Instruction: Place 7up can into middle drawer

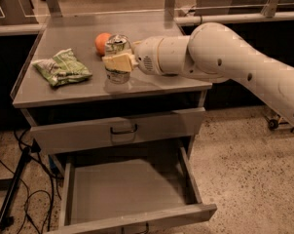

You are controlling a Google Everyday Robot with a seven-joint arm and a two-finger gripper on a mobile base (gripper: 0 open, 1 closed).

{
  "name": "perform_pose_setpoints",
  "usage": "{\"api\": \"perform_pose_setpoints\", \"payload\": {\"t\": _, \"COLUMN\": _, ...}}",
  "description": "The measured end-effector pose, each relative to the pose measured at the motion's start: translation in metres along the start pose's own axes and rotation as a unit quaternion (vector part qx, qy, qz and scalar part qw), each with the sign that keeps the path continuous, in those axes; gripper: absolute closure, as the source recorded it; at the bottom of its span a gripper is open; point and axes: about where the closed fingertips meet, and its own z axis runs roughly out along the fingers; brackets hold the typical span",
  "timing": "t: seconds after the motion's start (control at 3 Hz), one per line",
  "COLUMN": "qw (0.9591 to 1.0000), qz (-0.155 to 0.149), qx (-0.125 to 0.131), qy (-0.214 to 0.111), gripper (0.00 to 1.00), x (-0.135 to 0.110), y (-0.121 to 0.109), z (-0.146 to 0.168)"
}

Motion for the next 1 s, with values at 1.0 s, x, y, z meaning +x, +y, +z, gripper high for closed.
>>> {"api": "perform_pose_setpoints", "payload": {"t": 1.0, "qw": 0.9974, "qz": 0.019, "qx": 0.069, "qy": 0.012, "gripper": 1.0, "x": 0.031, "y": 0.038, "z": -0.036}}
